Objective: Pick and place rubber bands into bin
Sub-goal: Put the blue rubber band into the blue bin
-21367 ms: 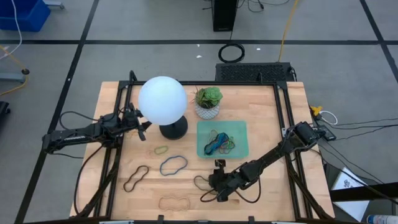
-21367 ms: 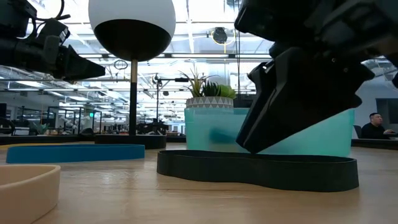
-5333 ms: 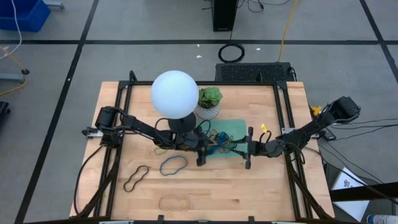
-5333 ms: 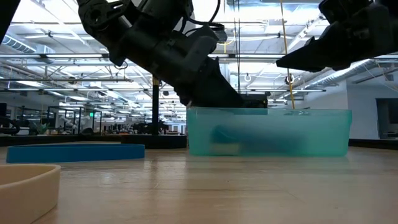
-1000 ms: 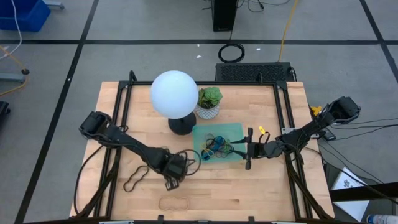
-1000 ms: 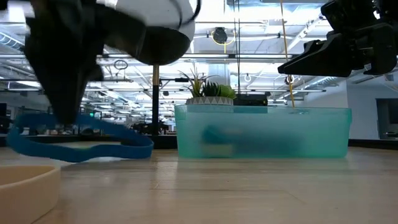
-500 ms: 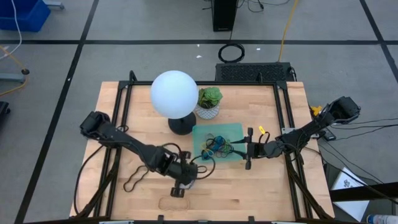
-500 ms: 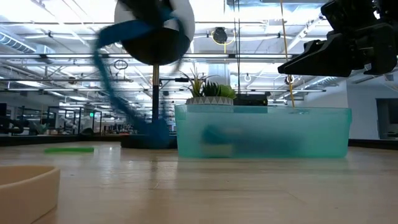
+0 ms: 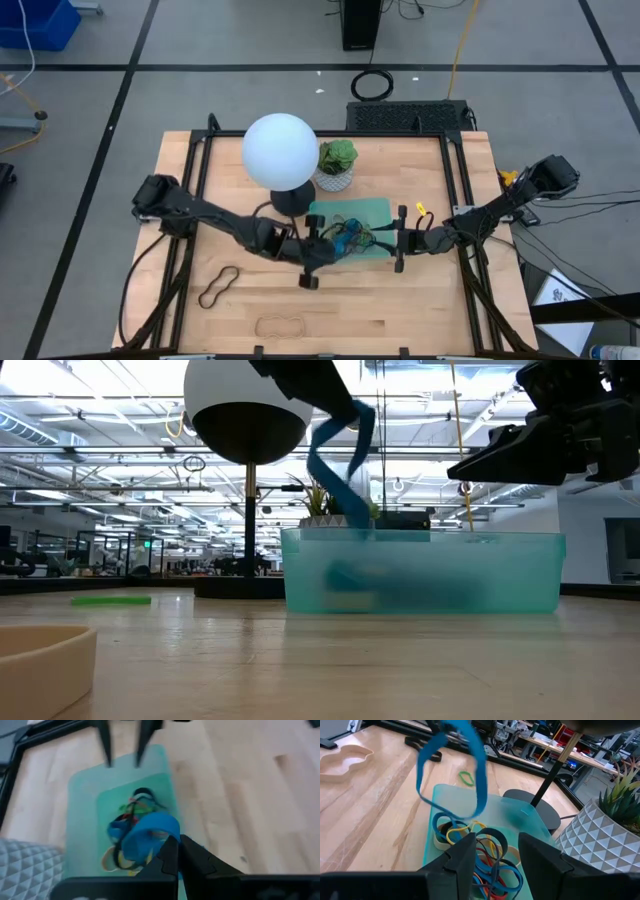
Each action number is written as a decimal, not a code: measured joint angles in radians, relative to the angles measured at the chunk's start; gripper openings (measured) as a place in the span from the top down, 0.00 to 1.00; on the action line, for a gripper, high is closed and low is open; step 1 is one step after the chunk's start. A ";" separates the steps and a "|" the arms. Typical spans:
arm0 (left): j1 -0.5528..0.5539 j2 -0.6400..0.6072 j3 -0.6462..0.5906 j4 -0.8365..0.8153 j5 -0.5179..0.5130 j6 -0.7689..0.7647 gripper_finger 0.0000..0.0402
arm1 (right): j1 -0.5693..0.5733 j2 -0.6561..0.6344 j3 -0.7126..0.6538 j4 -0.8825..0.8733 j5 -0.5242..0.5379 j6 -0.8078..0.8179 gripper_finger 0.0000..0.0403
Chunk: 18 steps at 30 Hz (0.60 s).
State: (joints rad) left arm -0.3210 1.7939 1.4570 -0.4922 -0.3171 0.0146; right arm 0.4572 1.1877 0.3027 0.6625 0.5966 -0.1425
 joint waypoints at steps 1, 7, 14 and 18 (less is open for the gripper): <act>0.013 0.000 0.000 0.000 0.001 -0.008 0.99 | 0.000 0.000 0.000 -0.004 0.000 0.000 0.65; 0.071 0.000 0.000 -0.004 -0.006 -0.015 0.97 | 0.000 0.000 0.000 -0.022 0.000 0.000 0.65; 0.118 0.056 0.000 0.001 0.005 -0.017 0.96 | 0.000 0.000 0.000 -0.025 0.000 0.000 0.65; 0.131 0.125 -0.001 -0.007 0.012 -0.017 0.97 | 0.000 0.000 0.000 -0.033 0.000 0.000 0.65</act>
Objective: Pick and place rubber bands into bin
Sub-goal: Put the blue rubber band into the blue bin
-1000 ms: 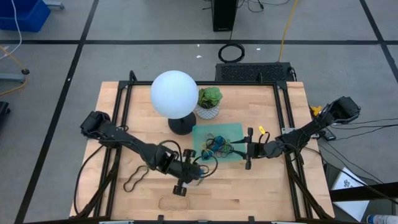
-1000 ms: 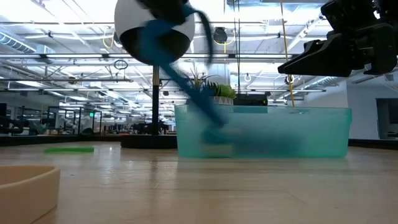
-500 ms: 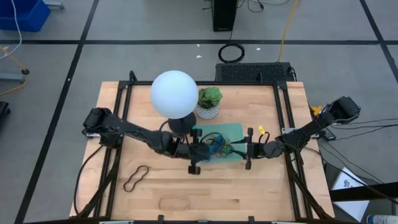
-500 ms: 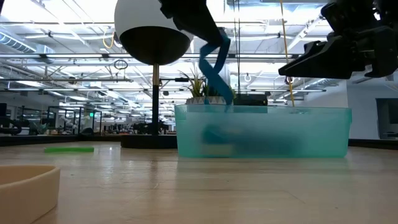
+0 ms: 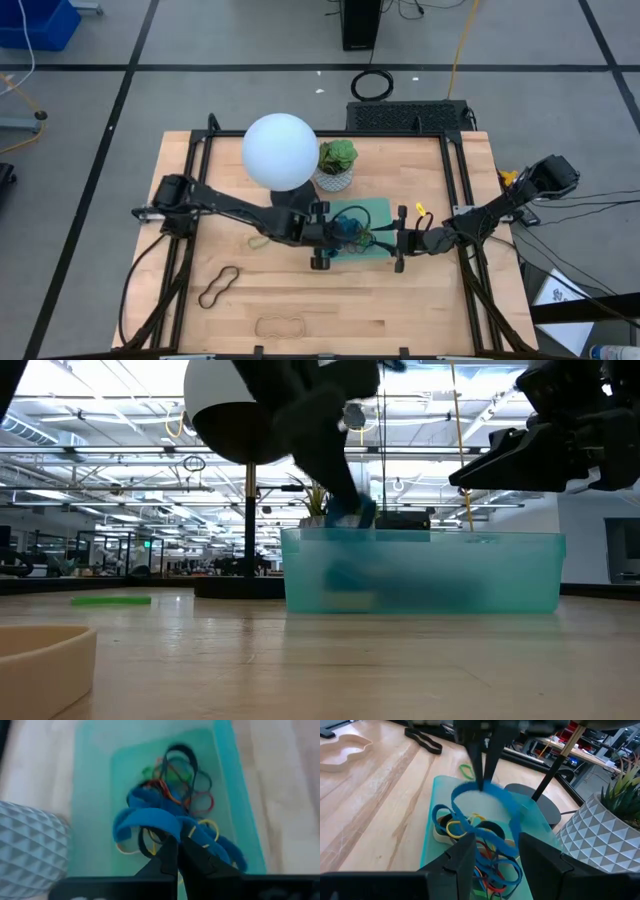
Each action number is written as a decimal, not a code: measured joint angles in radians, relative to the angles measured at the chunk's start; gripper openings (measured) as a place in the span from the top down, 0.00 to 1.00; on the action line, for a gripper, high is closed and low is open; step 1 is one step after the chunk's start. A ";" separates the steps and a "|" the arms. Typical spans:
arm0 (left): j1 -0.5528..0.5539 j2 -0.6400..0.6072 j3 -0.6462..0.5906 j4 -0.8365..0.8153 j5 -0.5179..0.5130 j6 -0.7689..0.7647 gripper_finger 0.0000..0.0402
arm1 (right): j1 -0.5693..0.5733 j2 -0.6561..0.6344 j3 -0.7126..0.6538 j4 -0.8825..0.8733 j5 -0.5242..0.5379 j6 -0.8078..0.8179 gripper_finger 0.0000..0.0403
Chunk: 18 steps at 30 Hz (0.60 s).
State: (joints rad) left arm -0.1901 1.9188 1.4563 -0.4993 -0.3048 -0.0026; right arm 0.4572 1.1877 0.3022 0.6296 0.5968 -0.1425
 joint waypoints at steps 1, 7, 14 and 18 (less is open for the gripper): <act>0.003 0.016 0.000 0.002 0.001 0.000 0.98 | 0.000 0.000 0.000 -0.002 0.000 0.000 0.65; 0.015 0.090 0.000 0.004 0.039 -0.024 0.94 | 0.000 0.000 0.000 -0.010 0.000 0.000 0.65; 0.014 0.109 0.000 0.005 0.042 -0.075 0.90 | 0.000 0.000 0.000 -0.015 0.000 0.000 0.65; 0.014 0.109 0.000 0.006 0.042 -0.085 0.91 | 0.000 0.000 0.000 -0.015 0.000 0.000 0.65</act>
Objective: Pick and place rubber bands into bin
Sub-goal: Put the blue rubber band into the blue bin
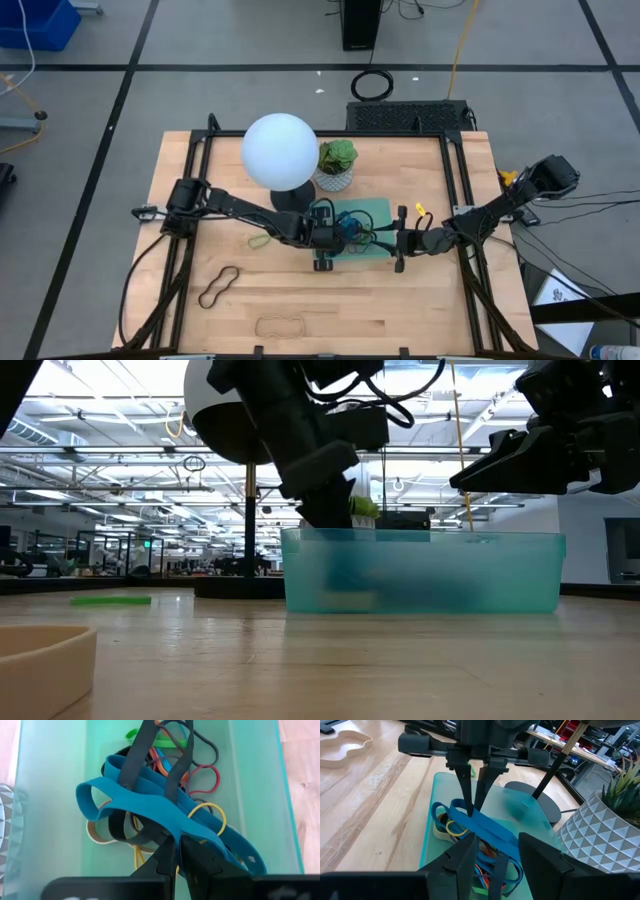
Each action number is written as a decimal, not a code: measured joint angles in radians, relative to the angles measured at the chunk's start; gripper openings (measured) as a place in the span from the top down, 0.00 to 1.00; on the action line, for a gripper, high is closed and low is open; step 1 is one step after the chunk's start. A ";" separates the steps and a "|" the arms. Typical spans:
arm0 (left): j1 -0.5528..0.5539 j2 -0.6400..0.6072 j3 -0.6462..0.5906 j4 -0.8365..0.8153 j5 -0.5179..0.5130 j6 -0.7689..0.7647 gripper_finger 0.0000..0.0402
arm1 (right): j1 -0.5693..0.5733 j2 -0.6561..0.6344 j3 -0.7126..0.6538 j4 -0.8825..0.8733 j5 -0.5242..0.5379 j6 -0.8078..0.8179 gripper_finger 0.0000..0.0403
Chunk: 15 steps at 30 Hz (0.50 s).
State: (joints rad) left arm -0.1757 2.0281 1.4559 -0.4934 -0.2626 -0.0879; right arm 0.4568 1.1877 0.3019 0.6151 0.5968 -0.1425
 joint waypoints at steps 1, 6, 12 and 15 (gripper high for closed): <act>0.000 0.000 0.000 0.003 0.000 0.000 0.91 | 0.000 0.000 0.000 0.000 0.000 0.000 0.65; 0.000 0.000 0.000 0.007 0.000 -0.028 0.88 | 0.000 0.000 0.000 0.000 0.000 0.000 0.65; 0.001 0.000 0.000 0.024 -0.006 -0.084 0.75 | 0.000 0.000 0.000 0.000 0.000 0.000 0.65; 0.001 0.000 0.000 0.025 -0.008 -0.049 0.65 | 0.000 0.000 0.000 0.000 0.000 0.000 0.65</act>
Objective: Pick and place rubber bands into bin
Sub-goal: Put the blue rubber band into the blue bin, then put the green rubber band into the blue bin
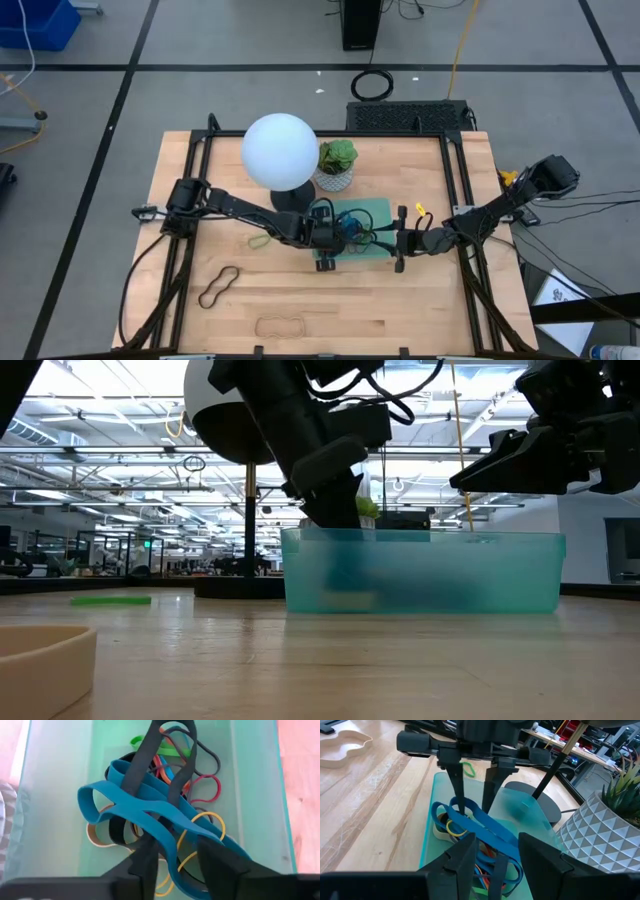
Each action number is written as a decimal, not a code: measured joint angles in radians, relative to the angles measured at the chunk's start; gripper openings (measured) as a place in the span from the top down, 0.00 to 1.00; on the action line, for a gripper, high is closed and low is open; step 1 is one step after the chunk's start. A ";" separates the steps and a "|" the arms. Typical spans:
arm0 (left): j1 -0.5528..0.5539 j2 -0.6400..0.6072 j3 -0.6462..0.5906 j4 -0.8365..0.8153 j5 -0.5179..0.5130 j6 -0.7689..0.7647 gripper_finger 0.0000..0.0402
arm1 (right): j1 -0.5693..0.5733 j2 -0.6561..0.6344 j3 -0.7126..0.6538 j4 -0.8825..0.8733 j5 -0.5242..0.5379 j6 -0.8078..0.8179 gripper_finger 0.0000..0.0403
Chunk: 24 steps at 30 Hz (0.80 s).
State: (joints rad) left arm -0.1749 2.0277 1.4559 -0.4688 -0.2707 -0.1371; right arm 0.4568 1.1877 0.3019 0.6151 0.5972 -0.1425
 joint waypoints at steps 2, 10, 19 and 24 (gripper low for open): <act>0.000 0.000 0.000 0.002 0.000 0.041 0.59 | 0.000 0.000 0.000 0.000 0.000 0.000 0.65; 0.002 -0.001 0.014 0.001 0.000 0.057 0.48 | 0.000 0.000 0.000 0.000 0.000 0.000 0.65; 0.010 -0.022 0.014 -0.093 0.000 0.042 0.47 | 0.000 0.000 0.000 -0.003 0.000 0.000 0.65; 0.008 -0.117 0.014 -0.143 0.000 -0.033 0.47 | 0.000 0.000 0.001 -0.023 0.000 0.000 0.65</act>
State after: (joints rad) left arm -0.1672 1.9103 1.4696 -0.6118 -0.2705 -0.1697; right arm 0.4568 1.1877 0.3030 0.5923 0.5976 -0.1425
